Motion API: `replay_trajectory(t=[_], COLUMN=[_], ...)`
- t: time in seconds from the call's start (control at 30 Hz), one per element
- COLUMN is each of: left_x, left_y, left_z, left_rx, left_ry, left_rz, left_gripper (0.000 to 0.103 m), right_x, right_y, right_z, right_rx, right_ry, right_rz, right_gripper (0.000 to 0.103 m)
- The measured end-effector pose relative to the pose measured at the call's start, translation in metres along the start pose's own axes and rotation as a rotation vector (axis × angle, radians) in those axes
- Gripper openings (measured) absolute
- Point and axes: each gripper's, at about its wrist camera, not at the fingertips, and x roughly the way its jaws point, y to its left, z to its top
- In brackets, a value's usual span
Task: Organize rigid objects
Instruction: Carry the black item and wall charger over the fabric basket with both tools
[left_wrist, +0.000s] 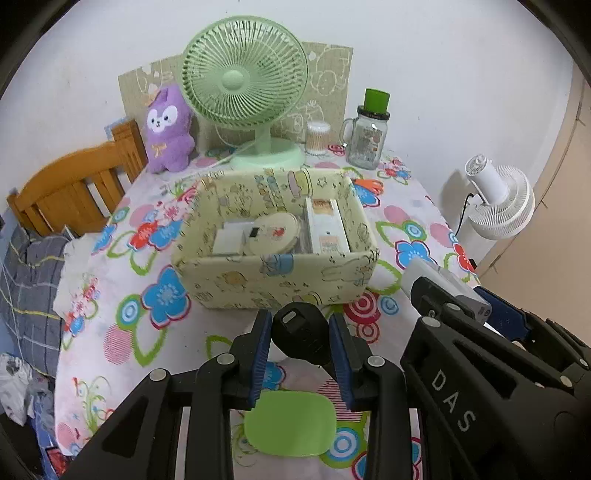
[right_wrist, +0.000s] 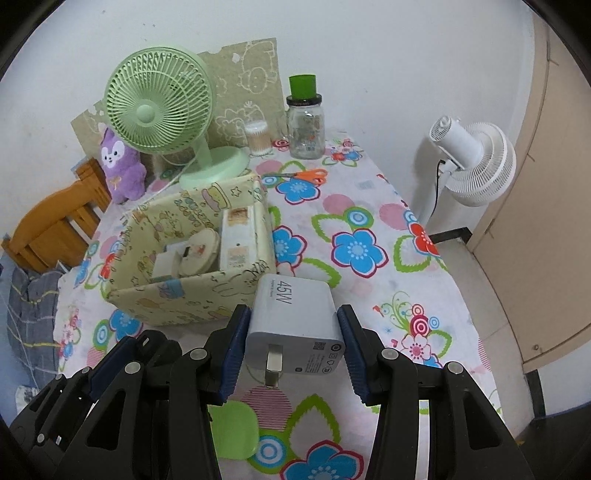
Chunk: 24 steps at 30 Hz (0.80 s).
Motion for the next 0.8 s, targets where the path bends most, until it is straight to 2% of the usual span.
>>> replay_trajectory(t=[0.47, 0.8], left_x=[-0.032, -0.038], left_y=[0.019, 0.030], left_z=[0.021, 0.035], left_rx=[-0.025, -0.029], left_ry=[-0.061, -0.077], left_rz=[0.013, 0.016], left_gripper=[0.032, 0.032], right_x=[-0.031, -0.038], right_y=[0.025, 0.038], right_z=[0.020, 0.033], right_rx=[-0.034, -0.038], right_ry=[-0.059, -0.077], right_rz=[0.022, 0.035], right_gripper=[0.052, 0.052])
